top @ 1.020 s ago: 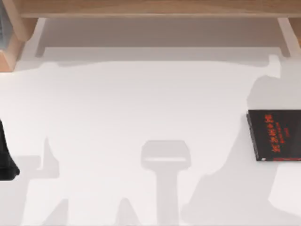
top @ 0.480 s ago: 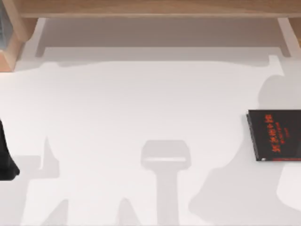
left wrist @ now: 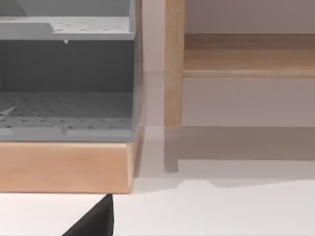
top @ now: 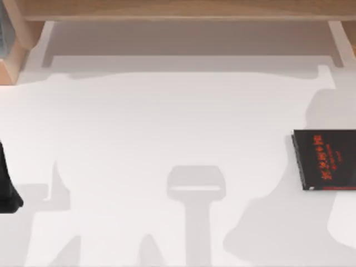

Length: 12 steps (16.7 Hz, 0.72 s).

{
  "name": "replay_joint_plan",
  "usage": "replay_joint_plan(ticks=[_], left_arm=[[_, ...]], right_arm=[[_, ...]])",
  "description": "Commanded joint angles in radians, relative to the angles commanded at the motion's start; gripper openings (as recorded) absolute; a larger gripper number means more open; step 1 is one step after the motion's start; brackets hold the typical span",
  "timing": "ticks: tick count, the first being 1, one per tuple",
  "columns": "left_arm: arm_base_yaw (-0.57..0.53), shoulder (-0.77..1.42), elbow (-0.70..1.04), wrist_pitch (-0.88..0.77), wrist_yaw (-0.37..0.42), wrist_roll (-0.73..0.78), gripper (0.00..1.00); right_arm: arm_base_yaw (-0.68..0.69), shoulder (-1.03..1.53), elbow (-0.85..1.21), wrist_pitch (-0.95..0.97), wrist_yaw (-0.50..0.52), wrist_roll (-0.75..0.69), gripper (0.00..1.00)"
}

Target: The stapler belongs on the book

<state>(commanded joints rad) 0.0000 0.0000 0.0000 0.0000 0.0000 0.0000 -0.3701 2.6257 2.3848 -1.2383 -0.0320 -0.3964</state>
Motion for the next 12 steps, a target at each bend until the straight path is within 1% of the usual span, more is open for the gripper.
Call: replay_joint_plan(ticks=[6, 7, 12], left_arm=[[0.0, 0.0, 0.0, 0.0, 0.0, 0.0, 1.0], [0.0, 0.0, 0.0, 0.0, 0.0, 0.0, 1.0], [0.0, 0.0, 0.0, 0.0, 0.0, 0.0, 1.0]], right_arm=[[0.0, 0.0, 0.0, 0.0, 0.0, 0.0, 0.02], [0.0, 0.0, 0.0, 0.0, 0.0, 0.0, 0.0], [0.0, 0.0, 0.0, 0.0, 0.0, 0.0, 0.0]])
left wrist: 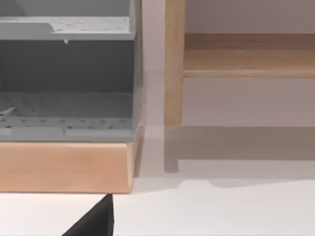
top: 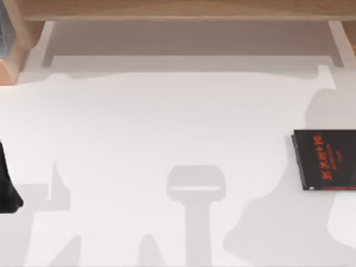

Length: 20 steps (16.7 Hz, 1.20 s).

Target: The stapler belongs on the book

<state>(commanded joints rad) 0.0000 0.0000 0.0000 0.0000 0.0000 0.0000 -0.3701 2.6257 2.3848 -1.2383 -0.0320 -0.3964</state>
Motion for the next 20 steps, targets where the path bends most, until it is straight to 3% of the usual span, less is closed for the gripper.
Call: replay_joint_plan(ticks=[6, 12, 20], left_arm=[[0.0, 0.0, 0.0, 0.0, 0.0, 0.0, 1.0], [0.0, 0.0, 0.0, 0.0, 0.0, 0.0, 1.0], [0.0, 0.0, 0.0, 0.0, 0.0, 0.0, 1.0]], right_arm=[[-0.003, -0.027, -0.002, -0.006, 0.001, -0.008, 0.0], [-0.003, -0.216, -0.105, 0.008, 0.018, -0.049, 0.0], [0.141, -0.58, -0.383, 0.145, 0.069, 0.032, 0.0]])
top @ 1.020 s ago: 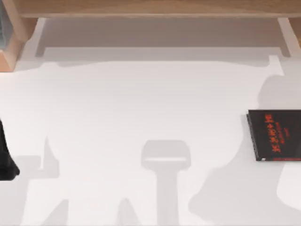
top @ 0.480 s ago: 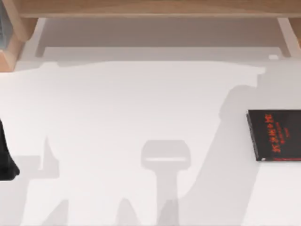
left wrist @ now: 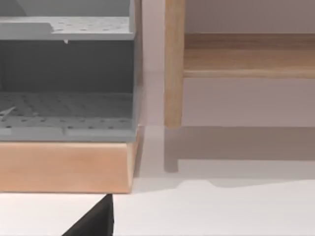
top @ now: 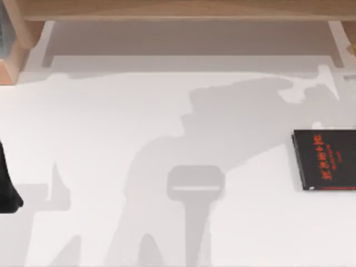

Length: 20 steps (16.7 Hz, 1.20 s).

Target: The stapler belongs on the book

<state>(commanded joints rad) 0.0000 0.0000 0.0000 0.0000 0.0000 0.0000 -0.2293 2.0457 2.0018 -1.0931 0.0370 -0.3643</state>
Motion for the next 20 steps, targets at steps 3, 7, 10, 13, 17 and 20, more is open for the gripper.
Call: replay_joint_plan(ticks=[3, 7, 10, 13, 17, 20], left_arm=[[0.0, 0.0, 0.0, 0.0, 0.0, 0.0, 1.0], [0.0, 0.0, 0.0, 0.0, 0.0, 0.0, 1.0], [0.0, 0.0, 0.0, 0.0, 0.0, 0.0, 1.0], [0.0, 0.0, 0.0, 0.0, 0.0, 0.0, 1.0], [0.0, 0.0, 0.0, 0.0, 0.0, 0.0, 1.0], [0.0, 0.0, 0.0, 0.0, 0.0, 0.0, 1.0]], right_arm=[[0.094, -0.108, -0.141, 0.059, 0.013, 0.084, 0.0], [0.217, -0.195, -0.333, 0.118, 0.013, 0.216, 0.0], [0.287, -0.215, -0.471, 0.139, 0.001, 0.315, 0.0], [0.317, -0.214, -0.594, 0.15, -0.009, 0.399, 0.0], [0.31, -0.207, -0.689, 0.156, -0.008, 0.465, 0.0], [0.308, -0.207, -0.695, 0.157, -0.008, 0.469, 0.0]])
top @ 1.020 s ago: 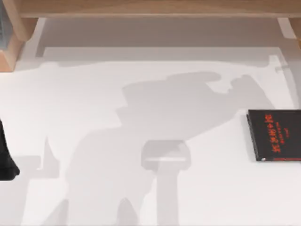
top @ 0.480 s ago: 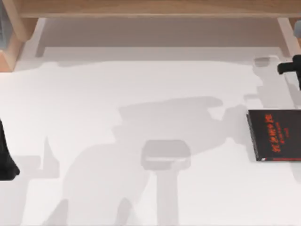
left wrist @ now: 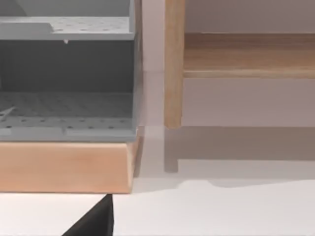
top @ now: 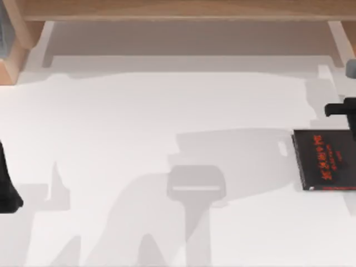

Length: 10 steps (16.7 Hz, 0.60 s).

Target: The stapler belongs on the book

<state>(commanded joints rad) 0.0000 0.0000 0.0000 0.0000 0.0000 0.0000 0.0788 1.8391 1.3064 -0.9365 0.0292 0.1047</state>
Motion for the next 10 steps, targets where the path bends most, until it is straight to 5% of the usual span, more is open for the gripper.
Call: replay_joint_plan(ticks=[10], left_arm=[[0.0, 0.0, 0.0, 0.0, 0.0, 0.0, 1.0]], right_arm=[[0.001, 0.02, -0.029, 0.052, -0.001, 0.0, 0.0]])
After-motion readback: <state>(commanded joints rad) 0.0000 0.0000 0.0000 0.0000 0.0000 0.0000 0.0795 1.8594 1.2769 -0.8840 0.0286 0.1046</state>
